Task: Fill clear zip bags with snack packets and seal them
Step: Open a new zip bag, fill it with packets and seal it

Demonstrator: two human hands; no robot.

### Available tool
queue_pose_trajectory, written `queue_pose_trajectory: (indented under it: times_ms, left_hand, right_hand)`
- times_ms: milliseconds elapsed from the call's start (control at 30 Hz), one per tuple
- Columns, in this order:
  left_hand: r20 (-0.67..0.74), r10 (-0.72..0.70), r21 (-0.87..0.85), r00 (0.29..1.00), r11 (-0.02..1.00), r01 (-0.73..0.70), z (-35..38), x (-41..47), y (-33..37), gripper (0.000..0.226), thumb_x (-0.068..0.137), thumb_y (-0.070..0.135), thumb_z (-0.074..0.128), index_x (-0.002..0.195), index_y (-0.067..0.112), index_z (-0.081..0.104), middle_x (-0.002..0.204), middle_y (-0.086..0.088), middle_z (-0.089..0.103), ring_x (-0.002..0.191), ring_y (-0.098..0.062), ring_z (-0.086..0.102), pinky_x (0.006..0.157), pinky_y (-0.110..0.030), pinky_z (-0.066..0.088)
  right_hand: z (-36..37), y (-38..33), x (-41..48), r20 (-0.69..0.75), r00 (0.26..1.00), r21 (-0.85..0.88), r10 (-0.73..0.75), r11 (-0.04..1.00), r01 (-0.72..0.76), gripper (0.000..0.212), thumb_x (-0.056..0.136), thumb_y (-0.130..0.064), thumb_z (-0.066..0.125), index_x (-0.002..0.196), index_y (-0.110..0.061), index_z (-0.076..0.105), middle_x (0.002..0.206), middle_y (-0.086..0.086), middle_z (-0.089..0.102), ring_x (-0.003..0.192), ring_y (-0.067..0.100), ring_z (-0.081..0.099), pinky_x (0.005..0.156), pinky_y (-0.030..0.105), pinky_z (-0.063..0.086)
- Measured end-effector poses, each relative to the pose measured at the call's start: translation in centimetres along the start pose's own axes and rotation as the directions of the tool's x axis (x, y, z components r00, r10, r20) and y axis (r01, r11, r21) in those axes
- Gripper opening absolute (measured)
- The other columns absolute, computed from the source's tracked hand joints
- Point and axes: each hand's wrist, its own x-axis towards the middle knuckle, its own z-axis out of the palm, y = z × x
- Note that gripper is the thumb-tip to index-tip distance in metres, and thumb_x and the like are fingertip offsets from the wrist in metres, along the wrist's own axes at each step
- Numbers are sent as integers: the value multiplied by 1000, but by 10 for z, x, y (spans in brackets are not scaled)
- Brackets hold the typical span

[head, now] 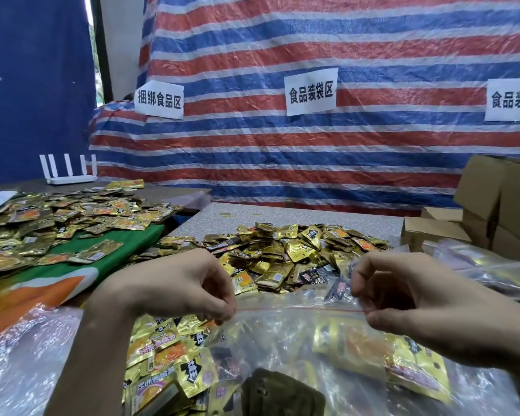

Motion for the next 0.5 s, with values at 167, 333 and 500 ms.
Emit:
queue_pose_trajectory:
  times_ms: [167,333,500]
  left_hand:
    - [-87,64,90,994,994,-56,2,-1,6,8,93,22,67,86,24,69,89,5,68,82,-6,62,78,-28,53]
    - [-142,141,177,980,977,-115,16,-4,25,17,99,28,57,83,34,57,86,13,59,80,-4,53,71,-21,45]
    - [-168,241,238,956,951,-198,28,-6,40,20,99,25,55,81,33,50,81,12,55,75,-8,48,69,-30,42]
  right_hand:
    - [0,1,-4,15,1000,-119,27,993,-25,35,71,-29,67,98,-50,58,95,-13,63,87,5,60,80,33,54]
    - [25,-17,2,-87,977,-172,-194,969,177,81,49,-94,57,123,-65,41,124,-39,51,118,-13,50,101,25,46]
    - [53,-30,9,-208,913,-243,-352,922,300,35,82,-59,58,114,-44,57,106,-28,61,105,-9,55,86,22,49]
